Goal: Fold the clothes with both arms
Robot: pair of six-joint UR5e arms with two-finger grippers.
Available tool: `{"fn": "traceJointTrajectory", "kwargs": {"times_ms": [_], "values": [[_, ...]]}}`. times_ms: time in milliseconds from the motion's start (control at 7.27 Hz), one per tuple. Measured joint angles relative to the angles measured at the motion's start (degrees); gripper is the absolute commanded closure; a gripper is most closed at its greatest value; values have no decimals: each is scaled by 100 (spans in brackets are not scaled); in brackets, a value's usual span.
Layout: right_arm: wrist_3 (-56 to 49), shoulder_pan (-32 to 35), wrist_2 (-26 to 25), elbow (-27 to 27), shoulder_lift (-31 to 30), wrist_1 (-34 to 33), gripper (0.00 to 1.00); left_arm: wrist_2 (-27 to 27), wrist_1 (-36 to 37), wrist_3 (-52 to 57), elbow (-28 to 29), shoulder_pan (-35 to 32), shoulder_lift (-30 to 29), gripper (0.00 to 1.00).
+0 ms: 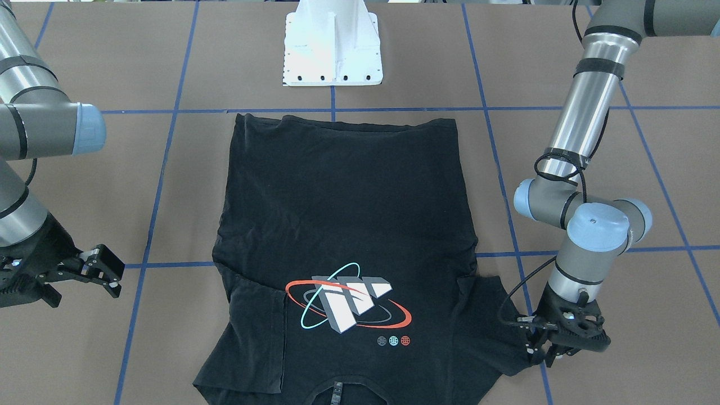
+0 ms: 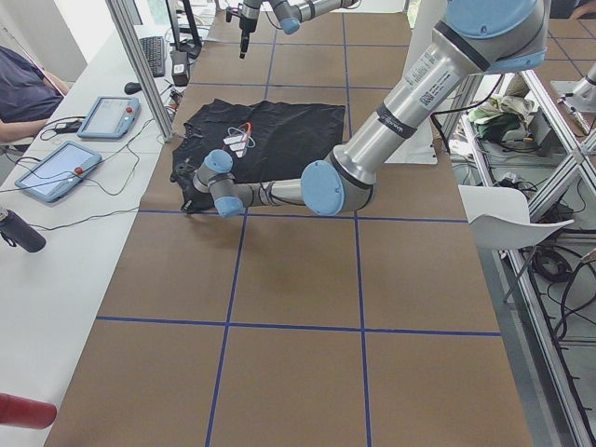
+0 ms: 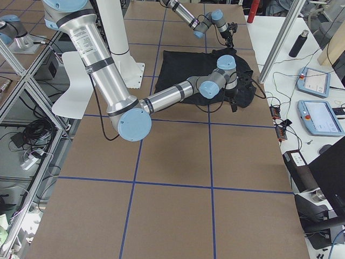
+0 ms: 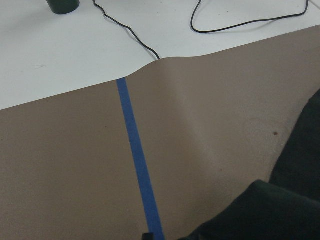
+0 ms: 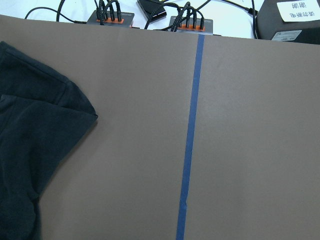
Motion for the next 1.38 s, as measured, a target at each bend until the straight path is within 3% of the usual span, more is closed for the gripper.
{"fn": "traceJointTrajectory", "kwargs": {"times_ms": [688,1376], "values": [[9,0,0,0,-12,0,0,-18,0,0,8,-38,20,55],[4,0,-8,1,-17,0,0,-27,0,0,9,3,52,66]]}}
